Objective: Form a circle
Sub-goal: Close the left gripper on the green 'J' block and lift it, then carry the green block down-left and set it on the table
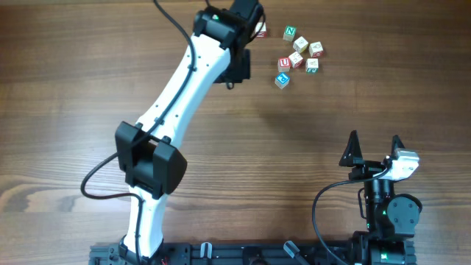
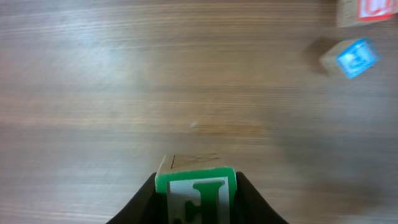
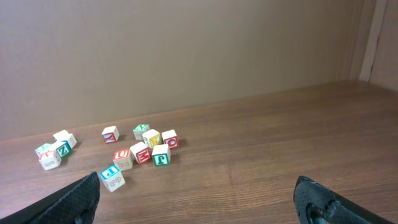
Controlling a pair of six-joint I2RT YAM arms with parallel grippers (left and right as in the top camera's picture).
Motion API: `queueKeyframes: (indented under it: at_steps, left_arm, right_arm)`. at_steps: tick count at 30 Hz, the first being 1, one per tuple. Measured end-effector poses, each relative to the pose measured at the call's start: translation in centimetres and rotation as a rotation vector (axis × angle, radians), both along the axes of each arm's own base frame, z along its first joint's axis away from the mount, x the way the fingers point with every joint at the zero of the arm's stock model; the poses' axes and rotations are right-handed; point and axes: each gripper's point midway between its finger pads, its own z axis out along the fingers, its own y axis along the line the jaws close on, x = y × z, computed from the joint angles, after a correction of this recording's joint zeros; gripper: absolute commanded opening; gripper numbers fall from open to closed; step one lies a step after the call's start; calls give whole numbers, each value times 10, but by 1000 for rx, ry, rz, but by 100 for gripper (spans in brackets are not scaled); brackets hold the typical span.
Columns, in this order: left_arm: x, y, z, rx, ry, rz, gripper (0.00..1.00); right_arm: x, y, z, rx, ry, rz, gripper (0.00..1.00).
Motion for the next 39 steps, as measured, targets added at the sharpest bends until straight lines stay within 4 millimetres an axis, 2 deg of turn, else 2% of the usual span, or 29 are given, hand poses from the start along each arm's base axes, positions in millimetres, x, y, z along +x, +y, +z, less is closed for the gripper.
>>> queueKeyframes:
  at_steps: [7,9,11,13,14,16,17,19,20,21,24,27,28,29,31,33,36,39]
  left_arm:
    - [-8,92,-3,50,146,229,6]
    - [-17,102,0,61,182,248,6]
    - [-21,104,12,57,165,249,12]
    - [-28,109,43,45,90,251,14]
    - [-34,115,68,27,24,257,13]
    - [-49,134,117,-19,-108,294,12]
    - [-62,154,146,-39,-190,338,12]
    - [-73,172,164,-47,-244,383,11]
    - [-77,178,164,-43,-245,396,10]
    - [-80,180,160,-37,-232,400,8]
    - [-74,182,119,-17,-181,408,8]
    - [-79,195,47,7,-91,449,8]
    - [-81,200,28,-4,-87,468,7]
    - [-84,203,20,-7,-75,478,7]
    - [-86,213,-24,-76,-86,532,6]
    - [-89,216,-54,-104,-79,553,6]
    - [-91,213,-83,-134,-92,551,7]
    - [-83,212,-91,-153,-136,546,7]
  right_arm:
    - [0,0,0,0,0,0,100]
    - [0,0,0,0,0,0,100]
    - [0,0,0,0,0,0,100]
    - [0,0,0,0,0,0,100]
    - [0,0,0,0,0,0,100]
    - [0,0,0,0,0,0,100]
    - [0,0,0,0,0,0,100]
    - [0,0,0,0,0,0,99]
    - [0,0,0,0,0,0,100]
    - [0,0,0,0,0,0,100]
    - [0,0,0,0,-1,0,100]
    - [0,0,0,0,-1,0,100]
    - [0,0,0,0,-2,0,100]
    - [0,0,0,0,-1,0,99]
    - [0,0,0,0,0,0,100]
    - [0,0,0,0,0,0,100]
    - [0,0,0,0,0,0,100]
    - [0,0,0,0,0,0,100]
